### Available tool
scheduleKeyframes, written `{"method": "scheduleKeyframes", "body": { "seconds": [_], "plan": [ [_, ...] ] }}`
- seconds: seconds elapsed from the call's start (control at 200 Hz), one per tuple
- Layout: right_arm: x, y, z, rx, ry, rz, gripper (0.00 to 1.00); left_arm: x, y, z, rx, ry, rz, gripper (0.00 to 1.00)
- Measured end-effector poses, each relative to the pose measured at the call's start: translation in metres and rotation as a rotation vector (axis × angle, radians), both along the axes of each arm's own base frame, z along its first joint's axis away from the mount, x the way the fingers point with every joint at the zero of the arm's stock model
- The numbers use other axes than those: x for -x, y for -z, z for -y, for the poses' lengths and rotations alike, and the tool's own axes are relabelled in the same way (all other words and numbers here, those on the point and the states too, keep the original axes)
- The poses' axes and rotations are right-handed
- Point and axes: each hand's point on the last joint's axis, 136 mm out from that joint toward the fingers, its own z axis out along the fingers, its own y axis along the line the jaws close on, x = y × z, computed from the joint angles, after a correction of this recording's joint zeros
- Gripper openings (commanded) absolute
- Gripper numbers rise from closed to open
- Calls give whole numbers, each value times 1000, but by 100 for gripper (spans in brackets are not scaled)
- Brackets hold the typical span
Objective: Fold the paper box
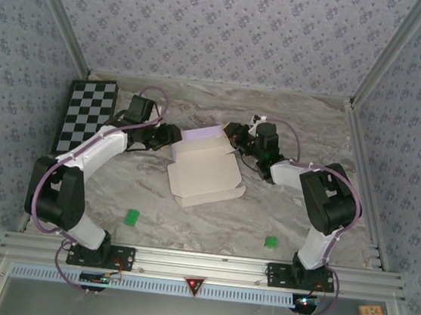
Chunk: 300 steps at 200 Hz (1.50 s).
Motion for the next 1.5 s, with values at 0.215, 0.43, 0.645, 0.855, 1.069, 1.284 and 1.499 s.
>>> {"method": "scheduleKeyframes", "body": {
  "seconds": [0.215, 0.43, 0.645, 0.855, 1.069, 1.284, 1.499],
  "plan": [
    [1, 2, 3, -1, -26, -22, 5, 15, -11, -8, -26, 1, -8, 59],
    [7, -8, 10, 41, -114, -44, 5, 17, -45, -12, -57, 28, 58, 65],
    [25, -17, 0, 73, -294, -71, 6, 20, -51, -4, -73, 93, 76, 67],
    [56, -20, -25, 98, -486, -106, 12, 32, -25, 29, -101, 235, -1, 67],
    [71, -1, -33, 190, -552, -171, 30, 49, -4, 50, -151, 340, -58, 67],
    [69, 3, -21, 303, -510, -183, 44, 51, -3, 57, -181, 376, -51, 67],
    [72, -21, 2, 412, -429, -121, 48, 51, -9, 59, -199, 395, -27, 71]
  ]
}}
